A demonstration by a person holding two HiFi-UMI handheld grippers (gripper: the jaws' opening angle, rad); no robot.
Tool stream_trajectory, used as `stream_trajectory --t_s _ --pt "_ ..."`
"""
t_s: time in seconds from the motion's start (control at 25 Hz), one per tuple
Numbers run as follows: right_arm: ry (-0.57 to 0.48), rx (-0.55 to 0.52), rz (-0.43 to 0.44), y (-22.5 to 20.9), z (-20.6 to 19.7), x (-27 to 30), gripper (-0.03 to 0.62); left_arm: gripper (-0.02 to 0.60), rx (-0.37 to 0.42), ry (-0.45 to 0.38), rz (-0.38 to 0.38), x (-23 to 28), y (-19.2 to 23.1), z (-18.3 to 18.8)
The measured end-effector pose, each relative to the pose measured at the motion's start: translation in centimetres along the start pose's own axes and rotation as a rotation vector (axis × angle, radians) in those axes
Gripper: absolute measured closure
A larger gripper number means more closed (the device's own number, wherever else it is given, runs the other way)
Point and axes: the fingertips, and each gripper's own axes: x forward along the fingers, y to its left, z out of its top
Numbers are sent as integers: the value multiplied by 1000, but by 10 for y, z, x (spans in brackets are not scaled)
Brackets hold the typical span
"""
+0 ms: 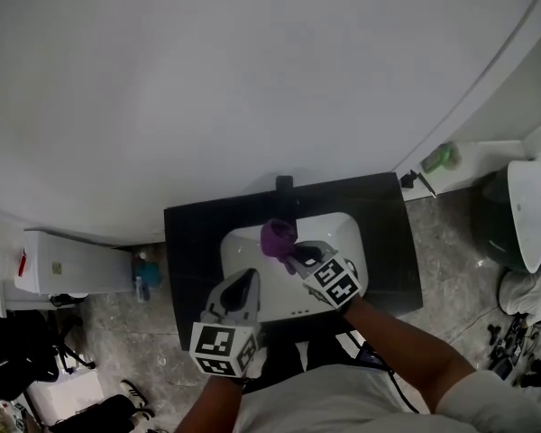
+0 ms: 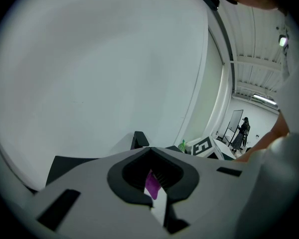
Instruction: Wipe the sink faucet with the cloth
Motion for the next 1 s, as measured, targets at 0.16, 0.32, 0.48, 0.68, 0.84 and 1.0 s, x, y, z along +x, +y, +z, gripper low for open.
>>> stream_trajectory --t_s 0.16,0.32,0.48,0.68,0.84,1.0 --pt "-47 -13 -46 -23 28 4 536 575 14 -11 -3 2 -2 8" --pt "-17 -9 -62 -53 36 29 536 575 26 -18 -8 3 -8 14" --pt "-21 23 -24 -29 13 15 536 575 19 -17 -7 -1 -9 14" --pt "31 20 30 -2 -23 -17 537 575 25 -31 -18 6 -12 18" --pt "-100 32 -76 -54 30 -54 537 575 31 -32 -26 13 -15 25" --pt "-165 26 -151 -114 87 -49 536 575 31 -25 -23 19 -13 27"
